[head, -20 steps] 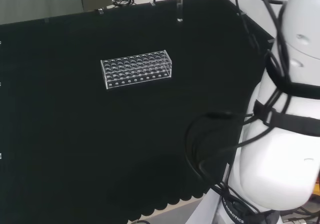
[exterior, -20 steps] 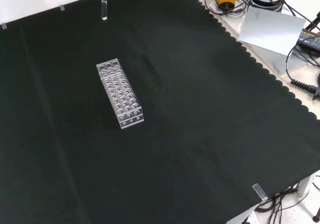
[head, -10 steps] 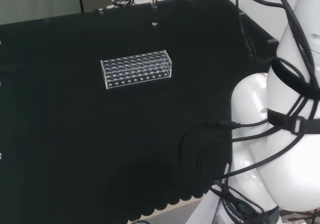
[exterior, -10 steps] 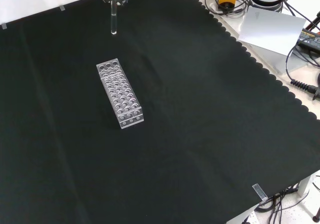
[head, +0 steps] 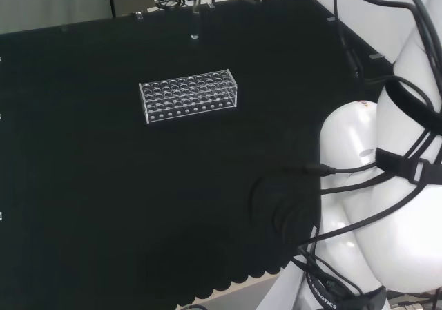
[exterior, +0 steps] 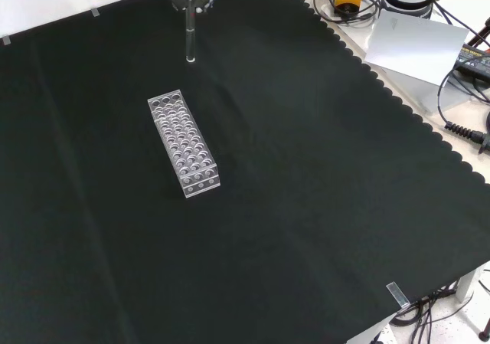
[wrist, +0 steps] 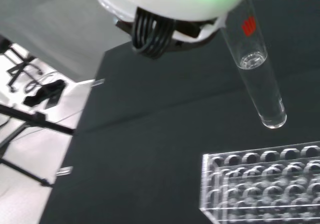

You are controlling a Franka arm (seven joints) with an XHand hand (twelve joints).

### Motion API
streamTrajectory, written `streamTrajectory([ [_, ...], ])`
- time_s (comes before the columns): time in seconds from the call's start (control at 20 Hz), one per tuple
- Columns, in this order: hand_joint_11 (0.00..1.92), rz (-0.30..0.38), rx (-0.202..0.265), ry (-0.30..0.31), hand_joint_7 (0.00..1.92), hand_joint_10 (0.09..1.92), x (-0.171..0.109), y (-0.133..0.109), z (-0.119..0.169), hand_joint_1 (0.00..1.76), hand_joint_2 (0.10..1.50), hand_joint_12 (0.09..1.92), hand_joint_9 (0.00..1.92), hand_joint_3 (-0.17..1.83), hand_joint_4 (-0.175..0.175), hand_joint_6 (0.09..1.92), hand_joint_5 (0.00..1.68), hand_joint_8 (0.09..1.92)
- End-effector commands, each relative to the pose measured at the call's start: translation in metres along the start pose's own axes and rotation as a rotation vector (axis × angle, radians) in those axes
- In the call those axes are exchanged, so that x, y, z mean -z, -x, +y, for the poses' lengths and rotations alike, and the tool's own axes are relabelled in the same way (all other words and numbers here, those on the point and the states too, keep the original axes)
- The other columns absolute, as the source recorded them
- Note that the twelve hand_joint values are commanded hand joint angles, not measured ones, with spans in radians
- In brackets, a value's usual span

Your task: Shake the test tube.

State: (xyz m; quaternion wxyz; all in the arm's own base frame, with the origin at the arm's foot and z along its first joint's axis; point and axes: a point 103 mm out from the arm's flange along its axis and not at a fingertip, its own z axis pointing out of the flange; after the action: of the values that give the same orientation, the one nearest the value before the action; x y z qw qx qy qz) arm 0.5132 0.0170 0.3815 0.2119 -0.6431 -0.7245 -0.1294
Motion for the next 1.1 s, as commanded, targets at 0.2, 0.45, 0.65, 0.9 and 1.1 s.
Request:
streamTrajectory([
  [0.2, 1.29, 0.002, -0.009, -0.013, 1.80, 0.33, 0.000, 0.006, -0.008, 1.24, 0.63, 0.87, 1.69, 0.62, -0.175, 0.36, 1.43, 0.41],
  [0.45, 1.29, -0.074, -0.149, 0.012, 1.80, 0.33, 0.006, 0.056, -0.005, 1.24, 0.63, 0.87, 1.69, 0.62, -0.175, 0.36, 1.43, 0.41],
  [0.65, 1.29, -0.140, -0.257, 0.026, 1.80, 0.33, 0.014, 0.098, -0.007, 1.24, 0.63, 0.87, 1.69, 0.62, -0.175, 0.35, 1.43, 0.41],
  [0.9, 1.29, -0.200, -0.364, 0.039, 1.80, 0.33, 0.028, 0.141, -0.014, 1.24, 0.63, 0.87, 1.69, 0.62, -0.175, 0.35, 1.43, 0.41],
  [1.1, 1.29, -0.221, -0.403, 0.048, 1.80, 0.33, 0.037, 0.159, -0.020, 1.24, 0.63, 0.87, 1.69, 0.62, -0.175, 0.35, 1.43, 0.41],
])
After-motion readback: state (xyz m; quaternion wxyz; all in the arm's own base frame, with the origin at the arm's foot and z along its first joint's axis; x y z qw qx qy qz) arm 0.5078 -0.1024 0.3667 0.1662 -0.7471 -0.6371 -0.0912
